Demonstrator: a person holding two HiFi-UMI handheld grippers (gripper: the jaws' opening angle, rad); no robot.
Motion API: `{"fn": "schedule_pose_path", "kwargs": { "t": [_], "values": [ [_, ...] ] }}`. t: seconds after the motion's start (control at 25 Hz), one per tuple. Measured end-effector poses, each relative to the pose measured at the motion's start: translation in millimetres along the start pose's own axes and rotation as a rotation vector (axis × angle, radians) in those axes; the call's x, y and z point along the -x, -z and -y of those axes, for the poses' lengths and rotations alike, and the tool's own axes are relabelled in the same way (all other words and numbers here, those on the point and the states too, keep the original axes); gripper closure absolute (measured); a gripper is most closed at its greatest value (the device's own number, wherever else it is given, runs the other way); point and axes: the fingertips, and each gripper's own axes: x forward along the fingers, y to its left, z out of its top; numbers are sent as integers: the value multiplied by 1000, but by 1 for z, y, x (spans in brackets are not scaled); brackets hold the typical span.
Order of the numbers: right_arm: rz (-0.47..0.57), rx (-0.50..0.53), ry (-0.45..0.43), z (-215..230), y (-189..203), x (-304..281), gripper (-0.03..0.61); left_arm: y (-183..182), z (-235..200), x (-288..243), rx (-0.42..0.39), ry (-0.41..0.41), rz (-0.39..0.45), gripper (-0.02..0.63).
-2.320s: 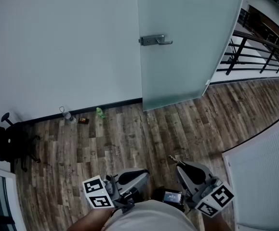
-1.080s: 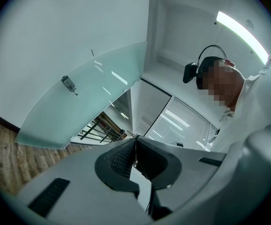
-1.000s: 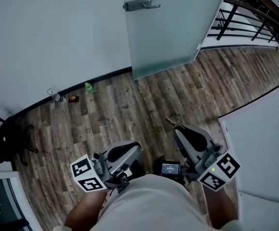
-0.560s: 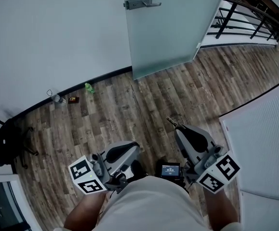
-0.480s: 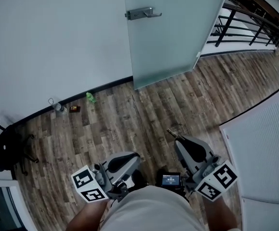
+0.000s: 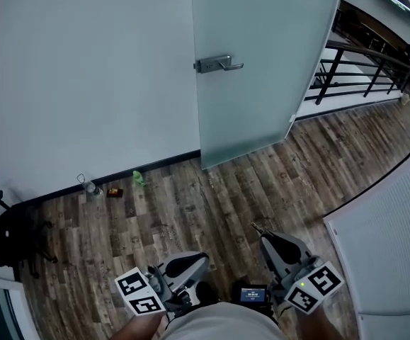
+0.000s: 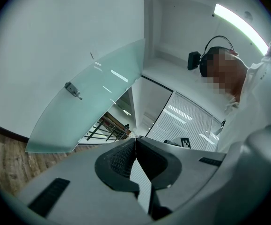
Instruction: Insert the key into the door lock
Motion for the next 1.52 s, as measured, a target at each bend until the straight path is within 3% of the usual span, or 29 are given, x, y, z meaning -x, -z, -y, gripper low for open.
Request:
{"fn": "schedule_pose_path", "kwargs": {
  "t": [0.92,1.32,1.52],
  "values": [
    [3,6,61,3,-2,-23,545,-23,-26,12,-14,-21,4,597],
    [12,-1,10,54,-16,-56,545,-37,-58,-29,-33,-72,24,597],
    [16,8,-46,96,-43,-90,545,-58,-90,-68,-42,-116,36,597]
  ]
}}
